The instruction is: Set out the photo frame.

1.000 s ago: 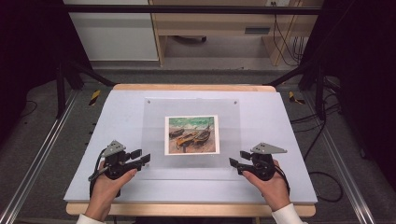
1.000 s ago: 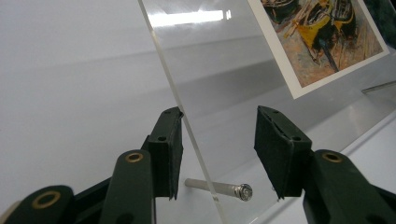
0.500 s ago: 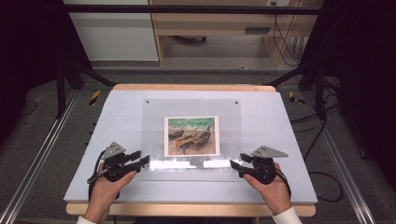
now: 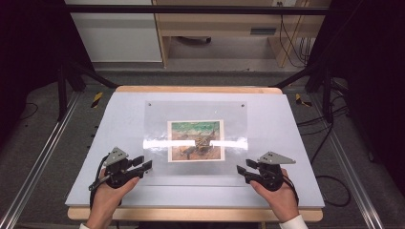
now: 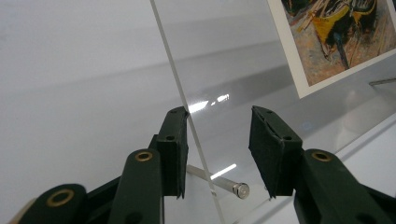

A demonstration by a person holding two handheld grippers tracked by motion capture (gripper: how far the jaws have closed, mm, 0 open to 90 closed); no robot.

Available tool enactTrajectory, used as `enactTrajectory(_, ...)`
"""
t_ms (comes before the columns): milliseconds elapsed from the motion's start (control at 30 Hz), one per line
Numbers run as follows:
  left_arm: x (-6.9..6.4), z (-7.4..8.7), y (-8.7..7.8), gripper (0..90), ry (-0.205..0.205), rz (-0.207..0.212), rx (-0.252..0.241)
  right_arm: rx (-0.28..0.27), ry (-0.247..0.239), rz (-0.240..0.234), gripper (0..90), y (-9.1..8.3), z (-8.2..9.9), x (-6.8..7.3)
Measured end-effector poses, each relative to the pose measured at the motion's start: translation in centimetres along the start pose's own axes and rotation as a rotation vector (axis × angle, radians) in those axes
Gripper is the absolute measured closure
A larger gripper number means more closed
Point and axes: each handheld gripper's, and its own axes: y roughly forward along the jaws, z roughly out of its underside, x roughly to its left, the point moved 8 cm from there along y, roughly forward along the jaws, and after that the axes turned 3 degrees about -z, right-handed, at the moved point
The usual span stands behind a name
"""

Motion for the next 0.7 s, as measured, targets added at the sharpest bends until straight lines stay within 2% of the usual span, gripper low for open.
enactTrajectory(700, -0.21, 0.33, -0.48, 61.0, 0.008, -0.011, 0.008, 0.008, -0.018, 0.020, 56.8, -0.45, 0.56, 0.38)
